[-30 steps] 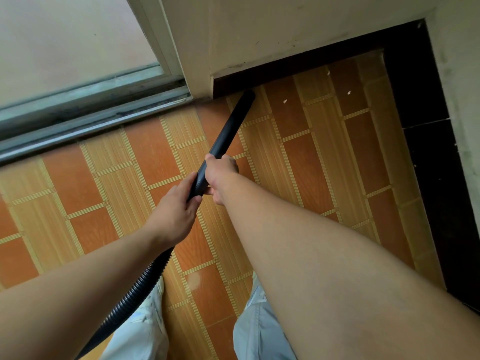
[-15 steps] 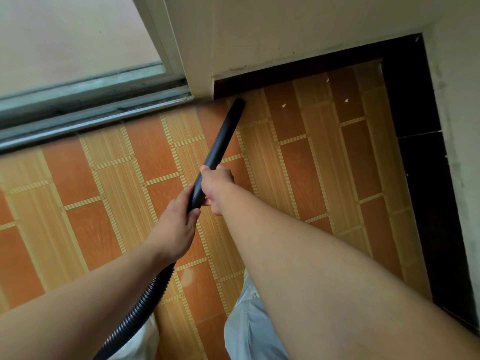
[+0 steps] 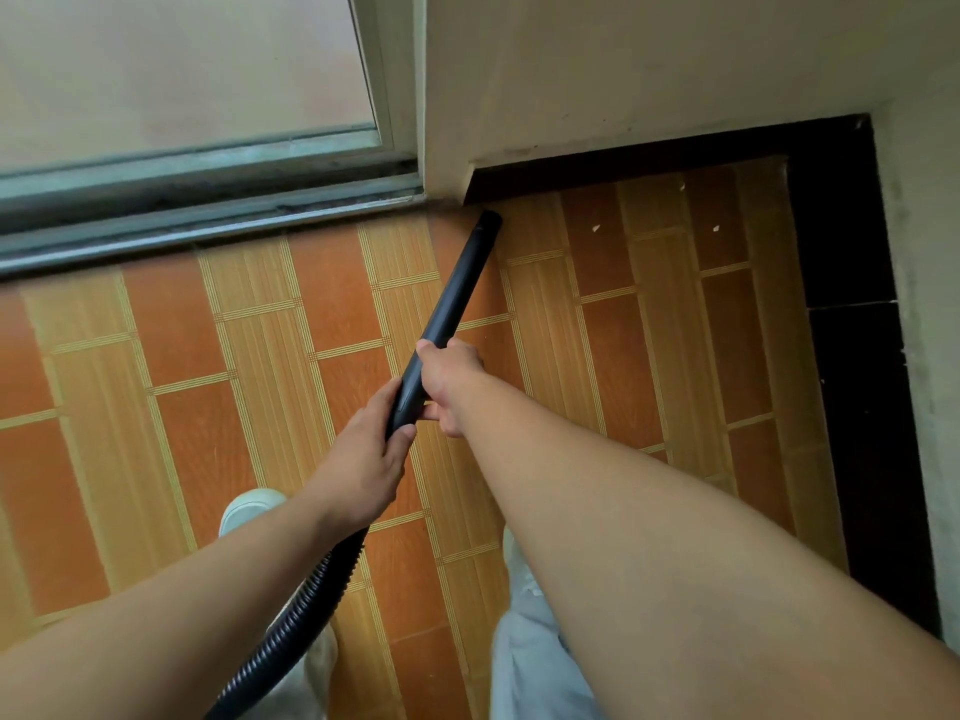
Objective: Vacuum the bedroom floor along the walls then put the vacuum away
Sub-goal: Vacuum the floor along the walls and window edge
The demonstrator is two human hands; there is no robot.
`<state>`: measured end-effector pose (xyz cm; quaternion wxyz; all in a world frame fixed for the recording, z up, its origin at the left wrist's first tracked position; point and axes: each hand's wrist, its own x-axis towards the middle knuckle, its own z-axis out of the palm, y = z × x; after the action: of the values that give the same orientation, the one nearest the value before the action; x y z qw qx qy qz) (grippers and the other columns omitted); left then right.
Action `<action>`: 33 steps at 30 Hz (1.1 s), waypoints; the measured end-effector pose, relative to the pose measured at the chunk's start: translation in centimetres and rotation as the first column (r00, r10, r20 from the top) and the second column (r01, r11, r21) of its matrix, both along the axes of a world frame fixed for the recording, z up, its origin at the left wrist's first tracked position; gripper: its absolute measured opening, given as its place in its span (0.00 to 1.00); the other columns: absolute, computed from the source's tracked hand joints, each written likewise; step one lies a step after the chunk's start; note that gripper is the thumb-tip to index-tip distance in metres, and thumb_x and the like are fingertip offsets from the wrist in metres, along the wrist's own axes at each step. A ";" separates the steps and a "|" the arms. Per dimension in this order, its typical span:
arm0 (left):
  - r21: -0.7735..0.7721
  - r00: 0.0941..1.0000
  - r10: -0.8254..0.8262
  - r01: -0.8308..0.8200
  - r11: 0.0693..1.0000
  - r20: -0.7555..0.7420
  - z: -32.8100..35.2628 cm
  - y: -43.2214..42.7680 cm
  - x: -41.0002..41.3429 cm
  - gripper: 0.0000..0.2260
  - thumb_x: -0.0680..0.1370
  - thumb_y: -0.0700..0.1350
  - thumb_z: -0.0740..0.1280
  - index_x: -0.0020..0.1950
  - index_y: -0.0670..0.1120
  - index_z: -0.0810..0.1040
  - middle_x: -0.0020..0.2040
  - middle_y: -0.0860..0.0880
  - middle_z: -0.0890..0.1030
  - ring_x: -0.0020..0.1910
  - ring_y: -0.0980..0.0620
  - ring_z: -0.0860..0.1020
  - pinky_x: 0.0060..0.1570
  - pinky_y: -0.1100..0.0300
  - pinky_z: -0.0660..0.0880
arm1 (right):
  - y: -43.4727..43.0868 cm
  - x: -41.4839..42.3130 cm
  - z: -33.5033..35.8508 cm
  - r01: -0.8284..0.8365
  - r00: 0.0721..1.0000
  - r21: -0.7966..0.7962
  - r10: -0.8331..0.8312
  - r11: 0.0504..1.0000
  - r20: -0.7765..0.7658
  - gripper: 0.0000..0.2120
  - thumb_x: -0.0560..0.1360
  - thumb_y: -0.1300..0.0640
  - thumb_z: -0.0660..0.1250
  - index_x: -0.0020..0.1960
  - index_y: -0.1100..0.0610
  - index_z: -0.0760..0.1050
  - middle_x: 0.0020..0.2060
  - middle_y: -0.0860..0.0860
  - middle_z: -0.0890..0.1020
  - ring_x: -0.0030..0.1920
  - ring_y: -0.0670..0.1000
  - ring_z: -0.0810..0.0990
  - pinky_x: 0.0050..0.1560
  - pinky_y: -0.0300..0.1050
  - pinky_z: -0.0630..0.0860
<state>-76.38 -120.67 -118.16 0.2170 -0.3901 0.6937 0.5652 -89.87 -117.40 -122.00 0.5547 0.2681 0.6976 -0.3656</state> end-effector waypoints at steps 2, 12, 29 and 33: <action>0.016 1.000 0.004 -0.004 1.000 0.018 0.3 0.2 -0.2 0.26 0.86 0.48 0.60 0.82 0.59 0.55 0.49 0.47 0.80 0.42 0.42 0.82 0.35 0.49 0.82 | 0.4 -0.4 -0.3 0.016 1.000 0.001 -0.016 1.000 -0.014 0.18 0.84 0.50 0.61 0.72 0.53 0.67 0.58 0.57 0.80 0.54 0.61 0.83 0.54 0.64 0.83; -0.005 0.990 -0.131 0.132 0.991 0.060 0.0 3.7 -1.7 0.26 0.87 0.49 0.58 0.83 0.59 0.52 0.50 0.49 0.79 0.41 0.48 0.80 0.37 0.55 0.80 | 5.6 -1.4 -0.7 0.114 0.993 -0.004 -0.114 0.993 -0.011 0.20 0.85 0.51 0.60 0.75 0.52 0.63 0.60 0.58 0.78 0.58 0.63 0.81 0.55 0.64 0.82; 0.037 0.987 -0.154 0.152 0.988 0.038 -0.5 6.8 -7.1 0.27 0.87 0.49 0.58 0.83 0.59 0.52 0.48 0.44 0.80 0.39 0.49 0.78 0.34 0.60 0.79 | 9.5 -6.8 -0.7 0.134 0.991 0.002 -0.134 0.991 -0.014 0.20 0.85 0.51 0.61 0.75 0.52 0.64 0.61 0.59 0.78 0.59 0.64 0.81 0.53 0.63 0.83; 0.033 0.987 -0.158 0.157 0.987 0.041 -0.5 7.4 -8.0 0.27 0.87 0.49 0.58 0.83 0.59 0.52 0.47 0.44 0.80 0.38 0.50 0.78 0.35 0.57 0.80 | 10.1 -7.7 -1.1 0.144 0.989 -0.005 -0.144 0.990 -0.022 0.19 0.85 0.51 0.61 0.74 0.53 0.65 0.61 0.59 0.78 0.59 0.63 0.81 0.53 0.62 0.83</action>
<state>-84.42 -113.29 -118.63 0.2819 -0.3430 0.7090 0.5480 -97.54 -107.34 -123.10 0.5193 0.3128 0.6821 -0.4089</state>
